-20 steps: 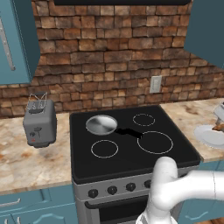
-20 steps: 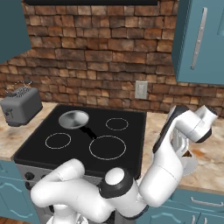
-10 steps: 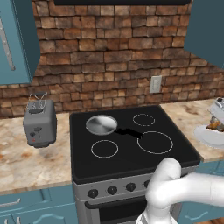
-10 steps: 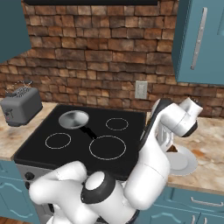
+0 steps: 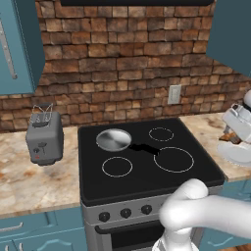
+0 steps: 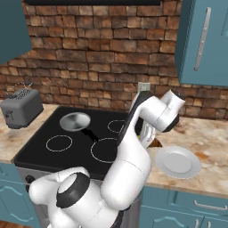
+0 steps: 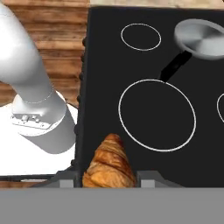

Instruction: Pick the croissant and place it on the pan. Then turn on the stove to warm the croissant.

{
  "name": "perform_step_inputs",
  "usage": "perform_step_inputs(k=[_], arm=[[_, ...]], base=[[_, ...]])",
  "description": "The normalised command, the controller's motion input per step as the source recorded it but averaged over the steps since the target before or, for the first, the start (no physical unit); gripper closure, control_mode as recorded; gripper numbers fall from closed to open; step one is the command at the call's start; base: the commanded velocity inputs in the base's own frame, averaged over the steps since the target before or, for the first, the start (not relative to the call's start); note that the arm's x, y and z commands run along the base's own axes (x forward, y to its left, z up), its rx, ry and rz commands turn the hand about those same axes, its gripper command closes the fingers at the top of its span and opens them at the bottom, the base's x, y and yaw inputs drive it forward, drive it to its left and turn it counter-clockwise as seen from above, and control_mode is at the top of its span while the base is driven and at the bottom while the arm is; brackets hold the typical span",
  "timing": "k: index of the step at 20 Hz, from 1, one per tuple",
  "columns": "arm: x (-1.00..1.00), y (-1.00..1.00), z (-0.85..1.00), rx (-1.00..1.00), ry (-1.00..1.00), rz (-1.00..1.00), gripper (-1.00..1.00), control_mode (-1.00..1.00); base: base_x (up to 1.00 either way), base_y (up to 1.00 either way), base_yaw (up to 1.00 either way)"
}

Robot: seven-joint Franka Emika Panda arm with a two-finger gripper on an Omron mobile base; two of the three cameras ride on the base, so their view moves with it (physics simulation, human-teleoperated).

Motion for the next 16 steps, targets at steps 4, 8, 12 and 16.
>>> perform_step_inputs(k=[4,8,12,16], arm=[[0.00,0.72,0.38,0.00,0.00,0.00,1.00,-1.00],[0.00,0.74,0.22,0.00,0.00,0.00,1.00,-1.00],[0.00,0.69,0.08,0.00,0.00,0.00,1.00,-1.00],[0.00,0.51,0.03,0.00,0.00,0.04,1.00,-1.00]], base=[[0.00,0.00,0.00],[0.00,0.00,0.00],[0.00,0.00,0.00],[0.00,0.00,0.00]])
